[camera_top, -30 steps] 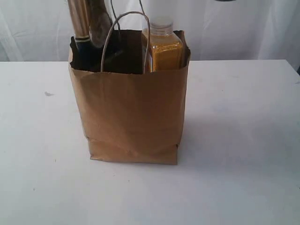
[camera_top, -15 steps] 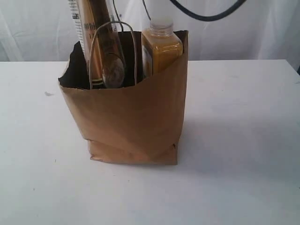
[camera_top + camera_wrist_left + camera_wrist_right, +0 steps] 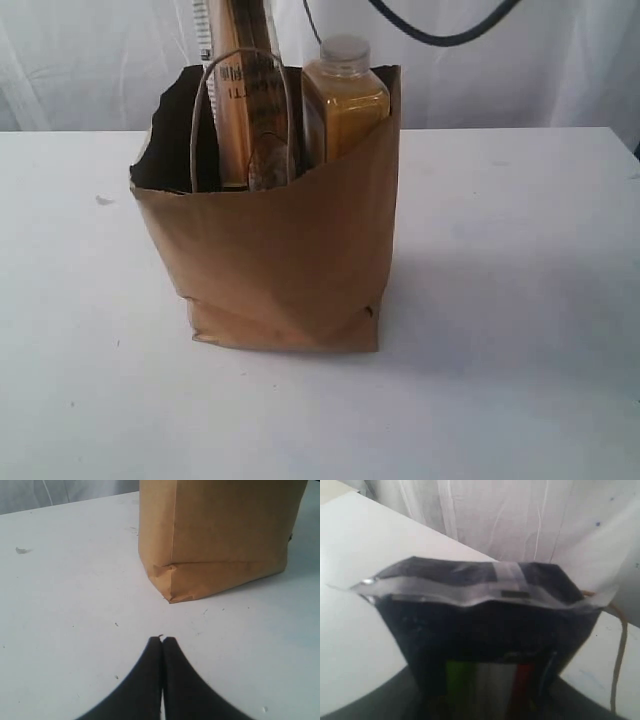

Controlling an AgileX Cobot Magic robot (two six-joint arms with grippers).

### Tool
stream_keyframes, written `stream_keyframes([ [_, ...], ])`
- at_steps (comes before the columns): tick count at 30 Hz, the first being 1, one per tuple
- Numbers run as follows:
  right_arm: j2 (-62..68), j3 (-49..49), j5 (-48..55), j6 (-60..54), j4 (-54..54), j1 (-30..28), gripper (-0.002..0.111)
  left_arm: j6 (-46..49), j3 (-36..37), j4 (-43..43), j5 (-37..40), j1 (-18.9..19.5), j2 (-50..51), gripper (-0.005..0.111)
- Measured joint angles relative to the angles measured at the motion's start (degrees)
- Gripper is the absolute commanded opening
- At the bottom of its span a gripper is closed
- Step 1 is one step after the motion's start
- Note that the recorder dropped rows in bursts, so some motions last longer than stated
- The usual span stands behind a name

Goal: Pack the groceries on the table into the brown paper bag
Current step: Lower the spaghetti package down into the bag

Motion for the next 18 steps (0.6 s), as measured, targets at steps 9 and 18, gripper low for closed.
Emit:
stream_keyframes([
  [9,1.70,0.00,-5.61,1.27,-3.15,-0.97,0.000,0.00,0.00,0.00,0.00,0.00,0.00,0.000],
  [18,2.21,0.00,-4.52,1.27,-3.47,-0.97,0.000,0.00,0.00,0.00,0.00,0.00,0.00,0.000],
])
